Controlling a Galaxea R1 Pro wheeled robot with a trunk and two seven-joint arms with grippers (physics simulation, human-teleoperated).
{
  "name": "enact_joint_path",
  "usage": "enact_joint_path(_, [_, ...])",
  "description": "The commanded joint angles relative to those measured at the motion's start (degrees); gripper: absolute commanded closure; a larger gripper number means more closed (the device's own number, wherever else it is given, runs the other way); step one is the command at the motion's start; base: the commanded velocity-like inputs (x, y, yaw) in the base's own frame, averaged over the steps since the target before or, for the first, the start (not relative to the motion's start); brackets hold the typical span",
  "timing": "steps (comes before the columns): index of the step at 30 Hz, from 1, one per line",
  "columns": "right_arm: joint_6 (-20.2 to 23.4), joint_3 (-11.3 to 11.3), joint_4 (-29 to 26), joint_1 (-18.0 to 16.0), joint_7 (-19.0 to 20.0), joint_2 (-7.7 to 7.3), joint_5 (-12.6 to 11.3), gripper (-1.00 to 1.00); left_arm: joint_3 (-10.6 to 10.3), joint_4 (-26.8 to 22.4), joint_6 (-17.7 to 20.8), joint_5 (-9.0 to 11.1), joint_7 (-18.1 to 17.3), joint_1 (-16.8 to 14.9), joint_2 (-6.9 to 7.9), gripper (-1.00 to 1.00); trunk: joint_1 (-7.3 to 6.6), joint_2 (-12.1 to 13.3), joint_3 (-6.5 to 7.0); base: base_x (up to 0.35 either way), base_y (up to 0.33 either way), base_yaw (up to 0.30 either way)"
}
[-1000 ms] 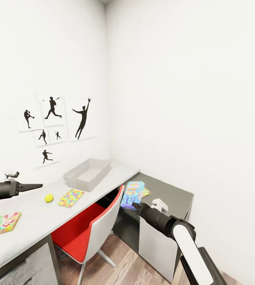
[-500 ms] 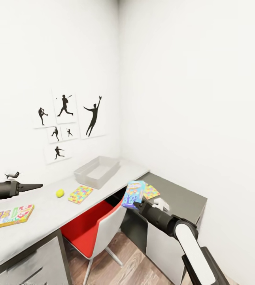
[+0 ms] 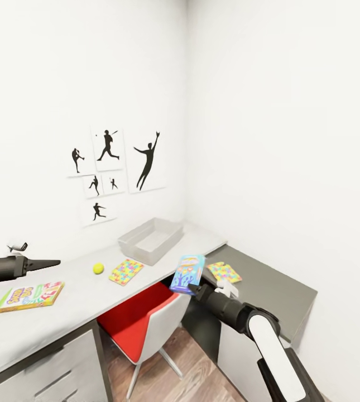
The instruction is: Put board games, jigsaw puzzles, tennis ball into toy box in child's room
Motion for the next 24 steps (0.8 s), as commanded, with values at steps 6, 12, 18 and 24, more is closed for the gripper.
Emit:
enact_joint_path(6, [0.02,0.05,-0.08,-0.04,-0.56,0.01,-0.7,1.0,-0.02,0.01,0.61,-0.06,-0.23,-0.02,0.01,-1.0,0.03,-0.04,-0.39,0.144,-0.138,0.184])
enact_joint_path(12, [2.39,-0.29,-0.08,-1.8,-0.66,0.16,-0.65,1.0,-0.02,0.01,0.61,-0.07,-0.23,-0.02,0.01,-1.0,0.03,-0.04,-0.46,0.226,-0.054,0.032])
enact_joint_path(18, [10.98,-5.75,0.36,-9.72,-0.99,1.01,-0.94,1.0,0.03,0.09,0.61,-0.07,-0.23,-0.02,0.01,-1.0,0.03,-0.04,-0.46,0.193,-0.184,0.002])
enact_joint_path(24, [13.87,-6.7,3.22,-18.52,-2.04,1.23,-1.4,1.0,0.06,0.19,0.61,0.0,-0.23,-0.01,0.01,-1.0,0.03,-0.04,-0.46,0.103,-0.163,0.0])
